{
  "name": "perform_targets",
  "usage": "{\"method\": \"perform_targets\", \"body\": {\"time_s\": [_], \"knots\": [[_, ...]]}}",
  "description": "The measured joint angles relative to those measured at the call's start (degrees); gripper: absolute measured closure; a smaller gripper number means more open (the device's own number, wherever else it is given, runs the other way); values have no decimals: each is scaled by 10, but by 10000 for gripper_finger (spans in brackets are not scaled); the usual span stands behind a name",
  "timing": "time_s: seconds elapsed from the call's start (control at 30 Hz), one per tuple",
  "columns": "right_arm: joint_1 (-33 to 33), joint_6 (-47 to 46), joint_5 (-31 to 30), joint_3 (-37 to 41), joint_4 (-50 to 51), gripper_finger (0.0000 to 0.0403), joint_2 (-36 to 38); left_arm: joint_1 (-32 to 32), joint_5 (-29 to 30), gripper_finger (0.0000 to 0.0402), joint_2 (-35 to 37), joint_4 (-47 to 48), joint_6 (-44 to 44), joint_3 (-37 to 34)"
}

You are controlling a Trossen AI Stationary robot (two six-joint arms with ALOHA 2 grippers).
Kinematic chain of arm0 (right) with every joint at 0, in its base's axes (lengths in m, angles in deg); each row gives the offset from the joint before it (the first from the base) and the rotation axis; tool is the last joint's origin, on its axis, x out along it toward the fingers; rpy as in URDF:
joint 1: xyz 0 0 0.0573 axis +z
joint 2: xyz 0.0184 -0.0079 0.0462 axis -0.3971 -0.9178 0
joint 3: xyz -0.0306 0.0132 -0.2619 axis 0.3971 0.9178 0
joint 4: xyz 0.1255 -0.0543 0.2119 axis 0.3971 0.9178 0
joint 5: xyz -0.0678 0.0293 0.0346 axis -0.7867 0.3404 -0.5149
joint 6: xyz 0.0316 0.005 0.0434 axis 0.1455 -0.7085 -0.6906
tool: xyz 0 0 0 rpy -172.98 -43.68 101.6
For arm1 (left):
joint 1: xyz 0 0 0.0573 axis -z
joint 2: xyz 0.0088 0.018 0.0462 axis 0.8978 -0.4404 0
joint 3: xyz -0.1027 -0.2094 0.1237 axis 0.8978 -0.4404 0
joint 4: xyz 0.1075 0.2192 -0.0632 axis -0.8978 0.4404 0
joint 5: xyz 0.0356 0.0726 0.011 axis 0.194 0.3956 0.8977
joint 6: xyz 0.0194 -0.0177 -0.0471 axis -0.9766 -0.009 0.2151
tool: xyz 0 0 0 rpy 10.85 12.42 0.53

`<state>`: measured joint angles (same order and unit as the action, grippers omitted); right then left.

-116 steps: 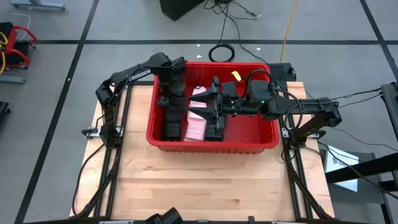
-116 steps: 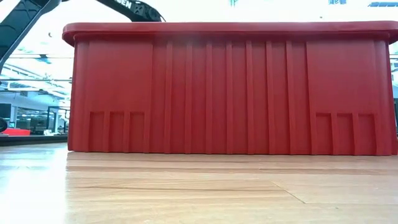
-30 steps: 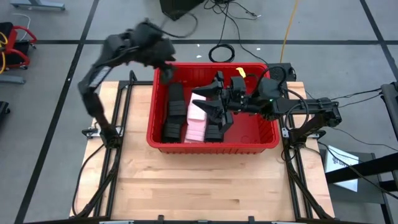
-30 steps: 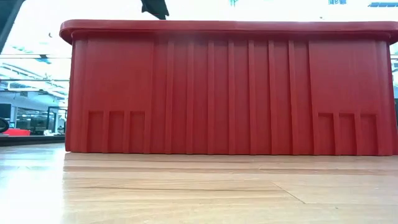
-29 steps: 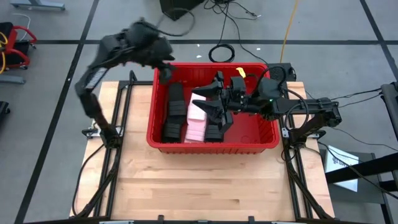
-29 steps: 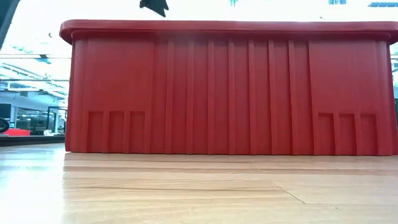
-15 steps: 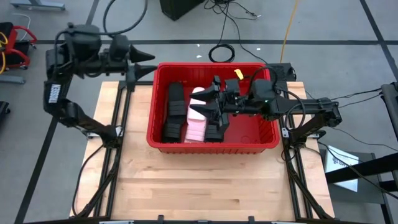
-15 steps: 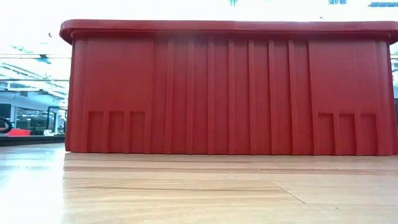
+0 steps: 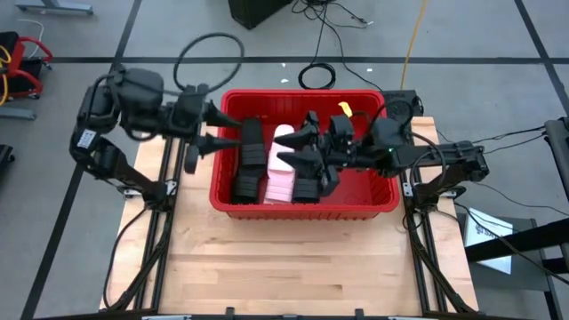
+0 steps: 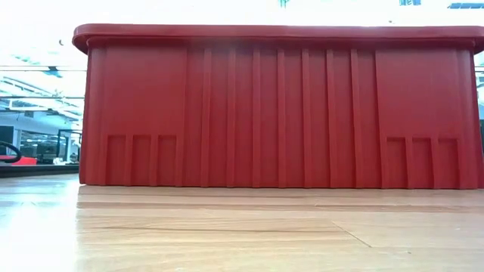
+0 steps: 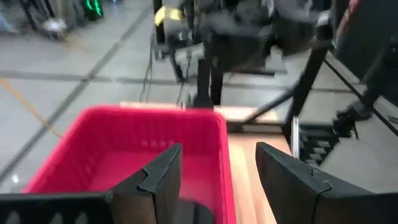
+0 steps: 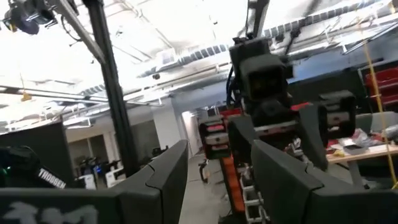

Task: Pick and place slides into bin
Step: Return to Home Position

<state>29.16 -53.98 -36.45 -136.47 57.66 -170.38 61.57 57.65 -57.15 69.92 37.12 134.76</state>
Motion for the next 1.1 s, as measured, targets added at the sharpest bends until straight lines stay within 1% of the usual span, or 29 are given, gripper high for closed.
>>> {"method": "perform_targets", "body": {"time_s": [0.07, 0.13, 0.2, 0.27, 0.37, 0.43, 0.5, 0.57, 0.67, 0.77, 0.83, 0.9, 1.0, 1.1], "knots": [[9, 2, -4, 0, 1, 236, 0, 35, 57, 199, -1, -26, 8, 0], [23, 6, -39, 0, 6, 236, 1, 64, 118, 199, -1, -50, 28, 0], [38, 18, -80, 0, 38, 236, 11, 88, 155, 199, 0, -55, 27, 0], [46, 31, -100, 0, 74, 236, 26, 109, 172, 199, 0, -45, 17, 0], [52, 42, -101, 0, 111, 236, 55, 134, 198, 199, -1, -36, 15, 0], [51, 52, -82, 0, 133, 236, 77, 146, 209, 199, 0, -27, 2, 0], [45, 69, -46, 0, 157, 236, 101, 152, 214, 199, 0, -17, -13, 0], [37, 77, -28, 0, 173, 236, 123, 151, 215, 199, 0, -15, -15, 0], [21, 86, -28, 5, 177, 236, 153, 136, 216, 199, 5, -18, -13, 0], [4, 89, -27, 38, 171, 236, 188, 121, 217, 199, 10, -18, -29, 0], [-10, 82, -26, 85, 142, 236, 216, 106, 213, 199, 10, -17, -34, 0], [-25, 62, -26, 150, 86, 236, 246, 89, 213, 199, 13, -15, -28, 0], [-39, 19, -23, 267, -40, 236, 293, 72, 210, 199, 21, -19, -25, -12], [-42, -4, -8, 378, -198, 236, 327, 68, 186, 199, 40, -37, -23, -54]]}}
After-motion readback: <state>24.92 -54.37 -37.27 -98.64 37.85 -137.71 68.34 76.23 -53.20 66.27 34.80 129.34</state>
